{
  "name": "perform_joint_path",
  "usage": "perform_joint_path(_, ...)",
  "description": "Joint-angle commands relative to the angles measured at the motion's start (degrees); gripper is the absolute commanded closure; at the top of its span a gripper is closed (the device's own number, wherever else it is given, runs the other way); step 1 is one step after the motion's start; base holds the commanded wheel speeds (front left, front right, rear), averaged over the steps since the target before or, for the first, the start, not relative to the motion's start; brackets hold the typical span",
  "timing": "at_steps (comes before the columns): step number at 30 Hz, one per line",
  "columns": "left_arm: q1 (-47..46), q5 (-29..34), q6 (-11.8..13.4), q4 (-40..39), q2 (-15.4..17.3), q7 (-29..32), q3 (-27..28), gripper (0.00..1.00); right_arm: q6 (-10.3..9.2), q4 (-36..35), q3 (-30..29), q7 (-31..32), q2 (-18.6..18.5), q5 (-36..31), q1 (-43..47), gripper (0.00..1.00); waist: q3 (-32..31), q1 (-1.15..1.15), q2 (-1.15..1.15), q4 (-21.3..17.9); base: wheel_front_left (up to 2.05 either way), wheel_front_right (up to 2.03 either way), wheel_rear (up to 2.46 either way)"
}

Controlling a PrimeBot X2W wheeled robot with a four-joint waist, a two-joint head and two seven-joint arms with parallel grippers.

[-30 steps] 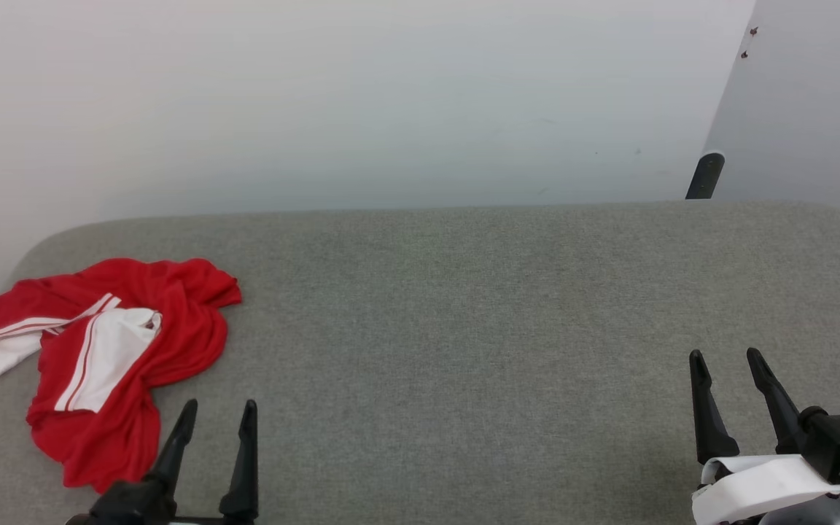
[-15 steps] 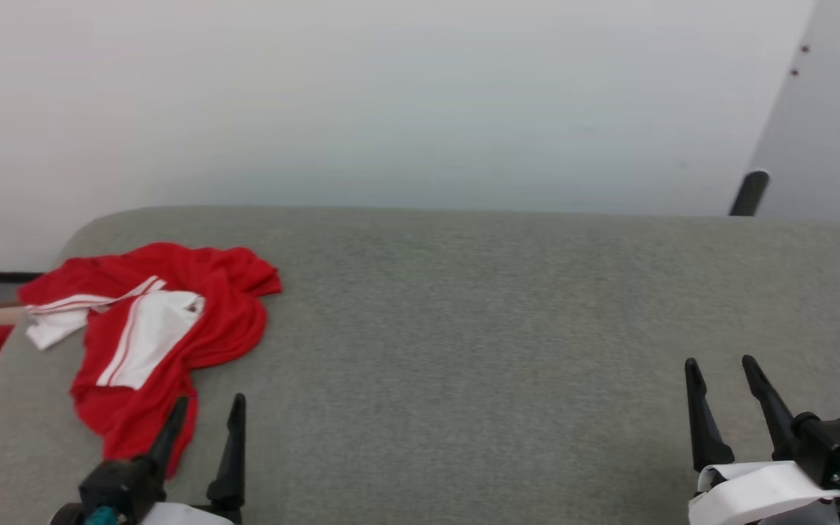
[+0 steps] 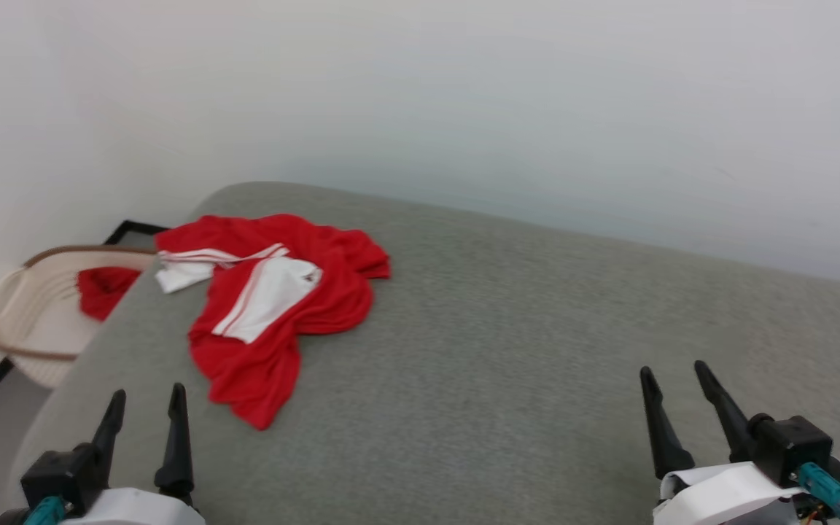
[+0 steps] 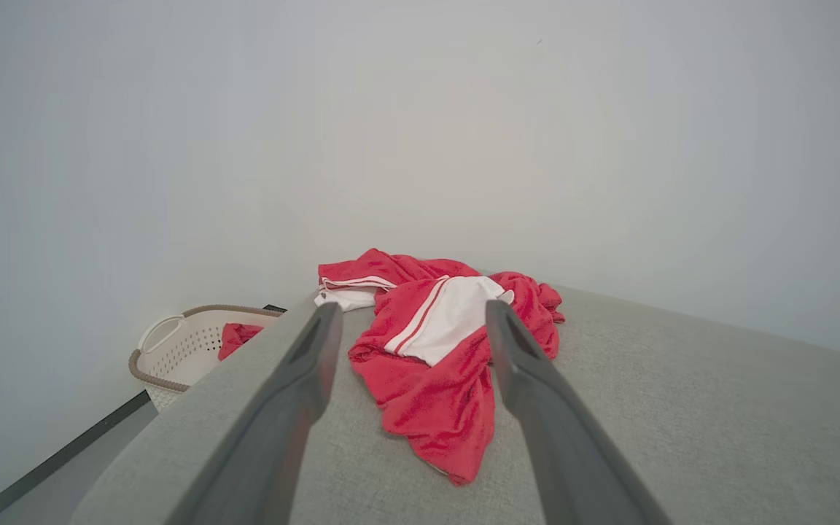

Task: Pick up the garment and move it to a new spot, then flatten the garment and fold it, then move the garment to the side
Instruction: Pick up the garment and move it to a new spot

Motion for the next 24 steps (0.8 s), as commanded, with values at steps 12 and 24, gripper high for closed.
perform_joint_path(12,-2.63,-3.67,-0.18,-3.94,1.4,5.55,0.49,0.0,0.03,2.07,1.64,-0.53,-0.01,0.35,-2.01,0.0,0.71,0.0,0.0,6.67,0.0,0.0,0.0)
perform_joint_path(24,-16.13,-13.27,-2.45,-6.84,9.32,21.8,1.53,0.0,0.03,-1.23,0.36,1.74,0.02,-3.68,-4.91,0.0,10.48,0.0,0.0,-1.2,0.0,0.0,0.0)
